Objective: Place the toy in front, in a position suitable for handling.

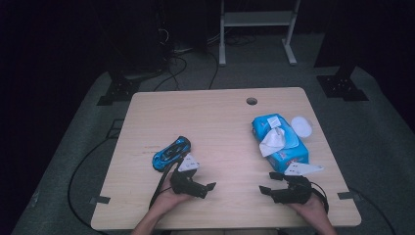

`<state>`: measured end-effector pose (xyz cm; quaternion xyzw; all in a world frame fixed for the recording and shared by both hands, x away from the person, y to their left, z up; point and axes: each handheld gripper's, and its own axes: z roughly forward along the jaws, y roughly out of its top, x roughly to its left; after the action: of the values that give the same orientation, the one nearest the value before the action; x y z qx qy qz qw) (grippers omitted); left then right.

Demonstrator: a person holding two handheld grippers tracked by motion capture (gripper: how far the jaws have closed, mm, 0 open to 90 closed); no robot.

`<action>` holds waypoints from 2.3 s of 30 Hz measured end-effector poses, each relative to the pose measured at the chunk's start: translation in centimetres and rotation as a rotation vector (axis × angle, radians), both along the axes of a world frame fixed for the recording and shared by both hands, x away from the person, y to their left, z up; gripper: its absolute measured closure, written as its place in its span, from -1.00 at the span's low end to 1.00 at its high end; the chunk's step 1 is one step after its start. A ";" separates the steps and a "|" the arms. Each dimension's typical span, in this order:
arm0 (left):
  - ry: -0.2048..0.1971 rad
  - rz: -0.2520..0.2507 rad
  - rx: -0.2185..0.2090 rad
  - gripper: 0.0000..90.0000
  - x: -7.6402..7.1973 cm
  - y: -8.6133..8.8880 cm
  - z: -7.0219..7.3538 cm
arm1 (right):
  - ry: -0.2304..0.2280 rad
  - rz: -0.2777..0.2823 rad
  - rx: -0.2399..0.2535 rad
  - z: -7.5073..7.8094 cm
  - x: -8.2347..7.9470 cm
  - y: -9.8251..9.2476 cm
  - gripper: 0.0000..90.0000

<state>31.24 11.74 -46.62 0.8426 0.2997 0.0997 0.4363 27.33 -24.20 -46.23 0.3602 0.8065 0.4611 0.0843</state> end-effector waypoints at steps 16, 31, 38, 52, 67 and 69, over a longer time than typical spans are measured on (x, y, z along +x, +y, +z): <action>-0.033 0.068 -0.036 -0.93 1.0 2.1 1.4 | 0.000 -0.005 0.000 0.0 0.0 -0.2 -0.37; -0.078 0.202 -0.093 -0.93 2.0 6.6 3.0 | -0.003 -0.001 -0.012 0.0 -0.1 0.4 -0.37; -0.099 0.256 -0.094 -0.93 2.6 9.1 3.6 | 0.000 0.011 -0.010 -0.1 -0.1 0.8 -0.37; -0.020 0.175 0.119 -0.93 5.8 10.2 3.1 | 0.033 0.079 -0.010 0.4 0.0 1.1 -0.37; 0.153 0.112 0.300 -0.93 9.4 10.1 2.8 | 0.034 0.152 -0.018 -0.2 -0.7 1.0 -0.35; 0.167 0.114 0.333 -0.93 9.8 10.0 2.5 | 0.036 0.148 -0.008 -0.2 -0.7 0.9 -0.35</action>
<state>41.04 21.73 -44.13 0.8902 0.3614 0.1021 0.2580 26.59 -23.31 -46.45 0.3076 0.8343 0.4561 0.0367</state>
